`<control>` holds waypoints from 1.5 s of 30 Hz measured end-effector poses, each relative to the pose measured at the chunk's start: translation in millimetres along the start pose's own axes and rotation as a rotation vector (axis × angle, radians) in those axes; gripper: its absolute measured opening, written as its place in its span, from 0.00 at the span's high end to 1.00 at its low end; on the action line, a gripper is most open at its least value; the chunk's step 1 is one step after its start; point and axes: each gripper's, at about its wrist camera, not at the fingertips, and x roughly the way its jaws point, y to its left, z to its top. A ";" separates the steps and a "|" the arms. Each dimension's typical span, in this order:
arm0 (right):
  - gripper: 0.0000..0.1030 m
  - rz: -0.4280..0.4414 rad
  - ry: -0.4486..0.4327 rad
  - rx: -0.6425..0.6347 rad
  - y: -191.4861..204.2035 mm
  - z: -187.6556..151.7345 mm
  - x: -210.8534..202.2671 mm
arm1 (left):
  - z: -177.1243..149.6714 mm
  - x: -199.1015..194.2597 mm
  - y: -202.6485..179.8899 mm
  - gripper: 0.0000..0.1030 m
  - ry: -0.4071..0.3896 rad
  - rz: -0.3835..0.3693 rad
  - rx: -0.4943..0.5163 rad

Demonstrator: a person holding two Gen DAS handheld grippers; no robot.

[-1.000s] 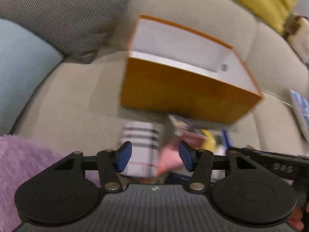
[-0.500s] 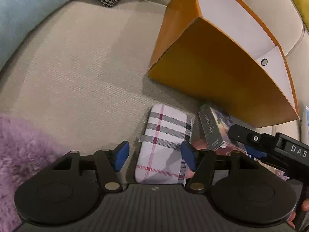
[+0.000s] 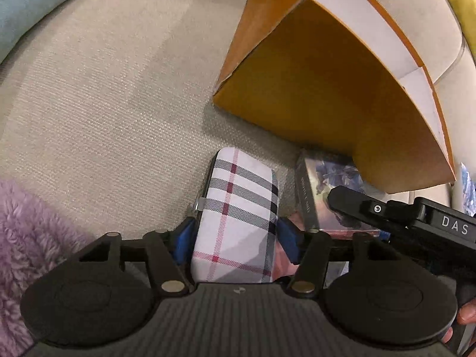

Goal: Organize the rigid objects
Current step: 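Grasp the plaid glasses case with the left tool while the right grasps the photo card box, then carry the plaid case and photo card box with both tools into the orange box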

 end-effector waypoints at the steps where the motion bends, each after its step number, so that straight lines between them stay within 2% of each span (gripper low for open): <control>1: 0.60 0.003 -0.005 -0.004 0.8 -0.1 -1.4 | -0.8 -3.5 0.0 0.40 -0.006 -0.002 -0.002; 6: 0.67 0.000 -0.034 -0.040 3.2 -3.5 -12.1 | -10.7 -27.1 -3.8 0.68 -0.044 -0.027 0.007; 9: 0.70 -0.019 -0.056 -0.105 8.5 -9.5 -25.5 | -11.2 -35.9 -7.0 0.75 -0.058 -0.033 0.025; 15: 0.70 -0.081 -0.043 -0.237 19.3 -9.1 -34.5 | 4.5 -37.4 -24.6 0.78 -0.029 -0.012 0.073; 20: 0.69 -0.058 0.025 -0.196 16.0 5.8 -23.7 | 9.0 -23.1 -31.8 0.77 -0.018 0.020 0.067; 23: 0.66 -0.054 0.036 -0.165 11.2 12.6 -19.1 | 15.0 -15.2 -35.0 0.75 -0.023 0.057 0.074; 29: 0.66 -0.025 0.058 -0.114 -3.5 22.6 -16.4 | 15.3 -7.3 -41.9 0.74 -0.008 0.054 0.116; 38: 0.73 0.026 0.057 -0.082 -7.7 13.1 -26.0 | 2.9 -25.5 -48.4 0.79 -0.114 0.057 0.189; 41: 0.77 0.049 0.016 -0.110 -0.2 5.9 -41.3 | -0.4 -44.4 -52.4 0.80 -0.160 0.023 0.184; 45: 0.77 0.028 -0.082 -0.210 17.4 -7.0 -70.3 | -5.7 -73.3 -58.1 0.80 -0.232 -0.019 0.189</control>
